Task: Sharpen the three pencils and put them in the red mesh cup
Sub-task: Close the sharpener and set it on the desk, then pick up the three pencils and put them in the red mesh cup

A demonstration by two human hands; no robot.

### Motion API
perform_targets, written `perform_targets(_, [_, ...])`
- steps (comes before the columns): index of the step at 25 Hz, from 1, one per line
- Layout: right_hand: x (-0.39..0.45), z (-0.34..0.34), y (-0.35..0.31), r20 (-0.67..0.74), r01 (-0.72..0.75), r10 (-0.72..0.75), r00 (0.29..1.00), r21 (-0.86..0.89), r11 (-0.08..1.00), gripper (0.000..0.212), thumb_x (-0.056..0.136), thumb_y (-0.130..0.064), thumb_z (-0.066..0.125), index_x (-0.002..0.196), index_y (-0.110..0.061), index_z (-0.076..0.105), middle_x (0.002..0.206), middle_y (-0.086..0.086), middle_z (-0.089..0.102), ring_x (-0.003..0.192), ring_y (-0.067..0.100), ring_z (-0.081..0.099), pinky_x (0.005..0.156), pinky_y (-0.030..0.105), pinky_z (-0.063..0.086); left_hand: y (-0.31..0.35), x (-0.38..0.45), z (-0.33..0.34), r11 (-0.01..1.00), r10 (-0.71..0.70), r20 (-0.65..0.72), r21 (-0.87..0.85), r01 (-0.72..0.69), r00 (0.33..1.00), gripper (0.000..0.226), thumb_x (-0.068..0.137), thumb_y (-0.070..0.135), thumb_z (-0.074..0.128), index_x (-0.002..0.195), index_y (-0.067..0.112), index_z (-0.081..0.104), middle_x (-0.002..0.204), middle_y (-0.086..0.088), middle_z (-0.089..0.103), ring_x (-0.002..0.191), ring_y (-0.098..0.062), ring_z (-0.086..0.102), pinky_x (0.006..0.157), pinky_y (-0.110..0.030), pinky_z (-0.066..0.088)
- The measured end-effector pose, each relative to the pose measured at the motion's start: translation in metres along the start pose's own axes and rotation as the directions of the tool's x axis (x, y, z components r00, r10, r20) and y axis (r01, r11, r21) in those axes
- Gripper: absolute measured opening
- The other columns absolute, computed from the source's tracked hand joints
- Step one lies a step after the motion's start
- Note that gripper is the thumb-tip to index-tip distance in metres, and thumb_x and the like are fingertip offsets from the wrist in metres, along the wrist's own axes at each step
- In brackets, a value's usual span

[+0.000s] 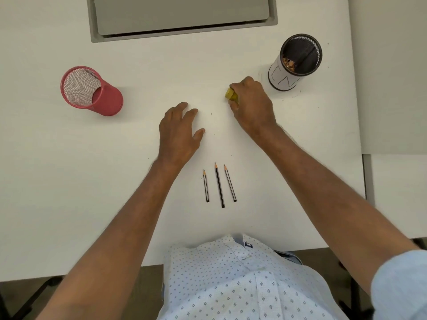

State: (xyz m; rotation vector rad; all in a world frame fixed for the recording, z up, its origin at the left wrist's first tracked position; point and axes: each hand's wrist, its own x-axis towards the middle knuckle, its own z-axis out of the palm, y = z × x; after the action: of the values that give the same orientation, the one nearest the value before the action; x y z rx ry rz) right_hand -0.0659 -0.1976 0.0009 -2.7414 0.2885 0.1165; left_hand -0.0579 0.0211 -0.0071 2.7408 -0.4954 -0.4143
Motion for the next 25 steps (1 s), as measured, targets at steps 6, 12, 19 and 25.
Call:
perform_targets(6, [0.0, 0.001, -0.001, 0.01, -0.02, 0.021, 1.0, -0.033, 0.999, 0.039, 0.1, -0.027, 0.062, 0.136, -0.011, 0.059, 0.127, 0.01, 0.06, 0.115, 0.03, 0.056, 0.084, 0.044, 0.054, -0.003, -0.002, 0.003, 0.999, 0.02, -0.007, 0.051, -0.02, 1.0, 0.059, 0.093, 0.037, 0.066, 0.146, 0.017, 0.049, 0.159, -0.01, 0.037, 0.145, -0.033, 0.032, 0.117, -0.048, 0.03])
perform_targets(12, [-0.01, -0.011, 0.0, 0.043, -0.088, 0.085, 0.995, 0.079, 0.993, 0.051, 0.099, -0.031, 0.064, 0.145, -0.014, 0.05, 0.138, 0.009, 0.057, 0.126, 0.03, 0.054, 0.092, 0.046, 0.052, -0.002, -0.003, 0.003, 0.997, 0.025, 0.0, 0.072, -0.025, 1.0, 0.059, 0.095, 0.037, 0.065, 0.147, 0.017, 0.048, 0.16, -0.01, 0.036, 0.145, -0.033, 0.032, 0.117, -0.047, 0.031])
perform_targets(19, [-0.095, -0.023, -0.005, -0.046, -0.138, 0.154, 0.987, 0.249, 0.959, 0.04, 0.099, -0.027, 0.063, 0.138, -0.017, 0.055, 0.134, 0.003, 0.057, 0.116, 0.026, 0.06, 0.087, 0.041, 0.054, 0.004, -0.035, -0.004, 0.998, -0.021, 0.015, -0.066, 0.022, 1.0, 0.055, 0.096, 0.036, 0.064, 0.146, 0.017, 0.05, 0.155, -0.007, 0.043, 0.14, -0.03, 0.04, 0.109, -0.045, 0.04])
perform_targets(25, [-0.178, -0.001, -0.024, 0.072, -0.241, 0.231, 0.97, 0.343, 0.908, 0.026, 0.098, -0.023, 0.064, 0.124, -0.016, 0.062, 0.116, 0.0, 0.064, 0.094, 0.019, 0.065, 0.083, 0.039, 0.055, 0.007, -0.114, 0.003, 0.986, -0.084, -0.031, -0.145, 0.079, 0.996, 0.031, 0.094, 0.036, 0.065, 0.119, 0.018, 0.064, 0.119, -0.002, 0.063, 0.112, -0.026, 0.057, 0.092, -0.042, 0.045])
